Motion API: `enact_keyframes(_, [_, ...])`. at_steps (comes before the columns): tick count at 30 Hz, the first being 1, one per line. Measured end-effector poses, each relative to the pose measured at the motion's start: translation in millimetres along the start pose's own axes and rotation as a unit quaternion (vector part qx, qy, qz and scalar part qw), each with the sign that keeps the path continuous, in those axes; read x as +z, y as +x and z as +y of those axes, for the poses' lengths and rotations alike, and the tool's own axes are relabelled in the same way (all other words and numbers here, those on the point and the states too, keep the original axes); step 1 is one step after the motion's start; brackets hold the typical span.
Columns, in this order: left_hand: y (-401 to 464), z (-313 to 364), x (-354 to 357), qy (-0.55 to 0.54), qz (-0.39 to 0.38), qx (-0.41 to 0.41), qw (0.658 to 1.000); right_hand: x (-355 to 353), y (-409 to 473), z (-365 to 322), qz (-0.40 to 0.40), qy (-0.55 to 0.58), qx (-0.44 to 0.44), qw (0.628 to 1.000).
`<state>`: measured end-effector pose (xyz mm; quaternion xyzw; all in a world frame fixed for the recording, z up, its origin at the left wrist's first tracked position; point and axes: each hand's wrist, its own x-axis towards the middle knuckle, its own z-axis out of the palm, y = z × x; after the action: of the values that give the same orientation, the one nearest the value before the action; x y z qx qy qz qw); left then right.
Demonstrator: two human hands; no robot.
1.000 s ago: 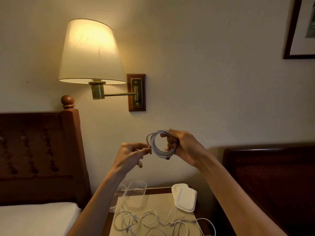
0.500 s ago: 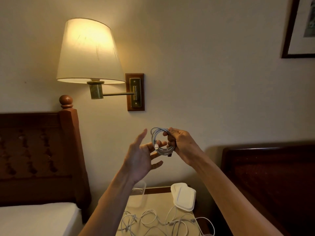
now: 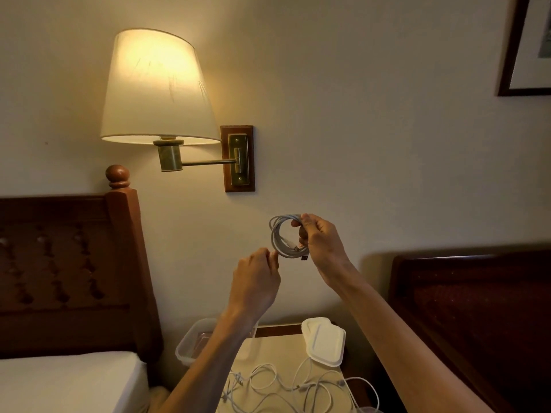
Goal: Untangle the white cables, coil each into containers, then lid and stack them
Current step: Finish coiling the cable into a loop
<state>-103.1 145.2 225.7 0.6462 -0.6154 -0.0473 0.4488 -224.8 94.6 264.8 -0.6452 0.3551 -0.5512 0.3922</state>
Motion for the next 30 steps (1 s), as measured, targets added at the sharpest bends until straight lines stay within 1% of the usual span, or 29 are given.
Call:
enact_keyframes(1, [-1, 0, 1, 0.005, 0.022, 0.019, 1.0, -1, 0, 1, 0.001, 0.005, 0.002, 1.0])
enact_keyframes(2, [-1, 2, 1, -0.015, 0.049, 0.032, 0.998, -2, -1, 2, 0.001, 0.011, 0.003, 1.0])
enact_keyframes(4, [-1, 5, 2, -0.074, 0.132, 0.047, 0.987, -3, -1, 2, 0.0, 0.02, 0.007, 1.0])
enact_keyframes(5, [-2, 7, 2, -0.103, 0.162, 0.039, 0.981, -3, -2, 1, -0.002, 0.023, 0.008, 1.0])
enact_keyframes(6, [-1, 8, 2, -0.155, 0.163, 0.011, 0.974, -2, -3, 1, -0.005, 0.032, 0.01, 0.999])
enact_keyframes(7, [1, 11, 0, -0.225, 0.133, -0.04, 0.964, -2, -3, 0, -0.012, 0.048, 0.014, 0.999])
enact_keyframes(8, [2, 13, -3, -0.307, 0.083, -0.096, 0.943, -1, -3, 1, -0.019, 0.064, 0.018, 0.998])
enact_keyframes(9, [3, 14, -7, -0.38, 0.039, -0.139, 0.914, -1, -3, 1, -0.025, 0.073, 0.022, 0.997])
enact_keyframes(10, [4, 15, -10, -0.432, 0.012, -0.158, 0.888, -1, -4, 2, -0.029, 0.076, 0.023, 0.996])
enact_keyframes(11, [4, 15, -12, -0.46, 0.001, -0.163, 0.873, 0, -4, 2, -0.033, 0.077, 0.023, 0.996])
enact_keyframes(12, [4, 16, -13, -0.473, -0.004, -0.165, 0.865, 0, -4, 3, -0.034, 0.081, 0.024, 0.996])
enact_keyframes(15, [1, 18, -12, -0.468, -0.017, -0.171, 0.867, 3, -4, 6, -0.031, 0.086, 0.03, 0.995])
enact_keyframes(17, [-2, 23, -11, -0.459, -0.021, -0.162, 0.873, 5, -4, 7, -0.048, 0.083, 0.031, 0.995])
enact_keyframes(19, [-2, 26, -8, -0.447, -0.003, -0.138, 0.884, 5, -3, 8, -0.059, 0.089, 0.032, 0.994])
enact_keyframes(20, [-1, 26, -7, -0.426, 0.015, -0.119, 0.897, 6, -4, 6, -0.058, 0.091, 0.032, 0.994])
enact_keyframes(21, [1, 25, -5, -0.383, 0.035, -0.095, 0.918, 6, -4, 5, -0.055, 0.091, 0.03, 0.994])
enact_keyframes(23, [4, 22, -4, -0.24, 0.076, -0.059, 0.966, 9, -4, 4, -0.045, 0.078, 0.015, 0.996])
enact_keyframes(24, [5, 20, -5, -0.161, 0.082, -0.06, 0.982, 11, -4, 4, -0.038, 0.065, 0.005, 0.997])
enact_keyframes(25, [5, 19, -7, -0.096, 0.076, -0.076, 0.99, 13, -5, 5, -0.029, 0.053, -0.002, 0.998])
enact_keyframes(26, [4, 18, -8, -0.059, 0.056, -0.102, 0.991, 14, -7, 7, -0.021, 0.046, -0.007, 0.999])
enact_keyframes(28, [1, 14, -8, -0.054, 0.015, -0.131, 0.99, 16, -8, 10, -0.014, 0.041, -0.005, 0.999])
enact_keyframes(30, [-4, 9, -3, -0.101, 0.008, -0.114, 0.988, 16, -7, 12, -0.01, 0.041, 0.014, 0.999])
